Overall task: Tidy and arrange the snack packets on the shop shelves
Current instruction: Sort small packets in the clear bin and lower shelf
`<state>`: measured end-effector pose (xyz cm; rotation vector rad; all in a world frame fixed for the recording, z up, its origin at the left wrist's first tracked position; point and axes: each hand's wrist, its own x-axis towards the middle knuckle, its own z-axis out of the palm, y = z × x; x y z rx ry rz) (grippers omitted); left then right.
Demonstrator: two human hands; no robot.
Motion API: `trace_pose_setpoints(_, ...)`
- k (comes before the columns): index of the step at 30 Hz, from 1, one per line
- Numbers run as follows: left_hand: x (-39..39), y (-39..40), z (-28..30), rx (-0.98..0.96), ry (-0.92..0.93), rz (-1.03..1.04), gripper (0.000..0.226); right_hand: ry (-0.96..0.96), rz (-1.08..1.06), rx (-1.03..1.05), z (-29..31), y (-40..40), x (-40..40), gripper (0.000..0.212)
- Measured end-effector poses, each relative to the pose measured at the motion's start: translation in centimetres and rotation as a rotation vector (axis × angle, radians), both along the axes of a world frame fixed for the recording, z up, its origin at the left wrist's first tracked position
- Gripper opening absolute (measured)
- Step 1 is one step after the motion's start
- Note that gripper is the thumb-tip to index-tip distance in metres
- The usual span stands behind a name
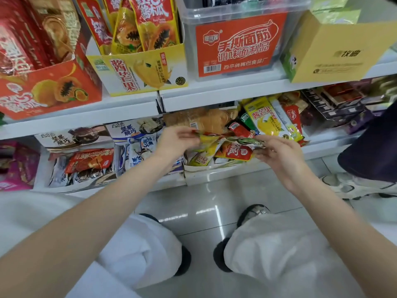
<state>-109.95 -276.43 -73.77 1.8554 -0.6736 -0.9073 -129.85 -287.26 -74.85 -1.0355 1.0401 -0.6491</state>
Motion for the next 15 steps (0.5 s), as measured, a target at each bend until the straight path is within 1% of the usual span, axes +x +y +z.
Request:
trace_pose_setpoints(1, 0.6, 0.1, 0.4, -0.031, -0.021, 0.078, 0.027, 0.005, 0.001, 0.009, -0.2, 0.3, 0.0, 0.026)
trace_pose_setpoints(3, 1.5, 0.3, 1.3, -0.094, 0.009, 0.180, 0.014, 0.050, 0.049, 0.013, -0.9, 1.2, 0.4, 0.027)
trace_pose_setpoints(5, 2.0, 0.6, 2.1, -0.131, 0.040, 0.227, 0.011, 0.095, 0.109, -0.008, -1.7, 2.3, 1.1, 0.028)
trace_pose_setpoints(7, 1.8, 1.3, 2.6, -0.149, 0.049, 0.234, 0.014, 0.132, 0.141, -0.062, -2.6, 3.3, 2.2, 0.028)
trace_pose_setpoints(10, 1.4, 2.7, 2.7, -0.146, -0.025, 0.181, 0.010, 0.265, 0.204, -0.230, -4.3, 3.8, 4.4, 0.030)
trace_pose_setpoints(12, 1.8, 3.7, 2.8, -0.123, -0.054, 0.167, 0.008, 0.450, 0.343, -0.363, -5.6, 3.4, 5.9, 0.035)
trace_pose_setpoints(14, 2.5, 4.7, 3.2, -0.068, -0.079, 0.119, 0.004, 0.724, 0.584, -0.576, -6.6, 2.9, 7.1, 0.045)
trace_pose_setpoints(15, 2.9, 5.2, 3.3, -0.028, -0.107, 0.081, 0.003, 0.823, 0.719, -0.677, -6.9, 2.7, 7.4, 0.049)
